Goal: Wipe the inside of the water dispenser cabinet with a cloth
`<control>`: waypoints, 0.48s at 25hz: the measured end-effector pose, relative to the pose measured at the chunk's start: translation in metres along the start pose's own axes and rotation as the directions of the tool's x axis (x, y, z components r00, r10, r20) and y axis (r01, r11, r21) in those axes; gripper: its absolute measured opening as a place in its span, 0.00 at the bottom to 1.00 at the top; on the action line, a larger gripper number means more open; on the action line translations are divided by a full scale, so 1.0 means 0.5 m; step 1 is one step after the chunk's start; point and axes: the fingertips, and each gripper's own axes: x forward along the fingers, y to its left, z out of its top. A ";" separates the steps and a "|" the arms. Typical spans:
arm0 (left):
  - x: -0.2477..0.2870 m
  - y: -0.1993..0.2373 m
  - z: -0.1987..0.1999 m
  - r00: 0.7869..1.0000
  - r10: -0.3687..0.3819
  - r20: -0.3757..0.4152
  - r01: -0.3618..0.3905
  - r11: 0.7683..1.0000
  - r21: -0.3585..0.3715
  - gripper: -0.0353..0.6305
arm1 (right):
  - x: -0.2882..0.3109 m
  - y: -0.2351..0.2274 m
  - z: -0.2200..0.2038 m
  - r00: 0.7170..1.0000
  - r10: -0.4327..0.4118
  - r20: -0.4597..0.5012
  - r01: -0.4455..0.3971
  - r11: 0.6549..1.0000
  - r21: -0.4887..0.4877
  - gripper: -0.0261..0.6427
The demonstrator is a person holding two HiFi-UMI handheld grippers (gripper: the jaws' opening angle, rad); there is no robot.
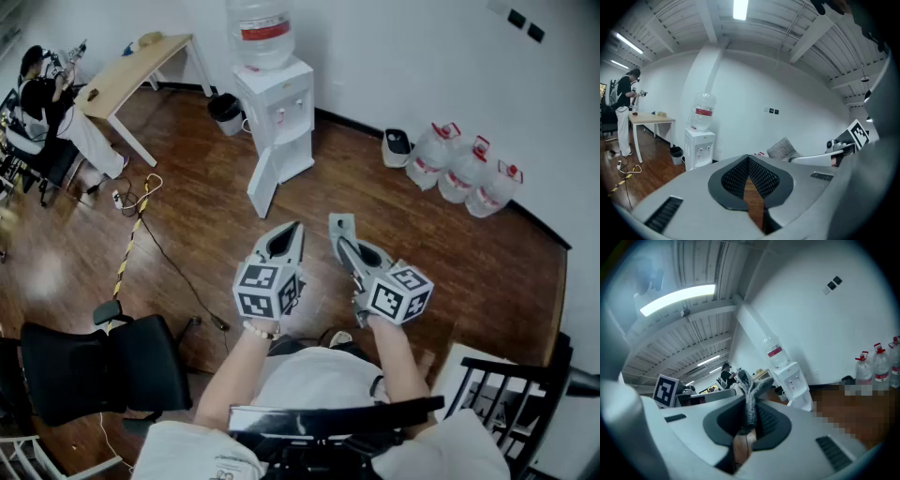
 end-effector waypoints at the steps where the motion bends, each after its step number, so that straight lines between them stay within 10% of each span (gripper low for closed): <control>1: 0.007 -0.015 0.000 1.000 0.001 0.001 -0.001 1.000 -0.002 0.05 | -0.012 -0.008 0.006 1.000 0.003 0.001 -0.003 1.000 -0.002 0.09; 12: 0.074 -0.125 -0.040 0.999 0.053 -0.005 -0.053 0.998 -0.024 0.05 | -0.128 -0.121 0.036 1.000 0.008 -0.014 -0.009 0.996 -0.085 0.09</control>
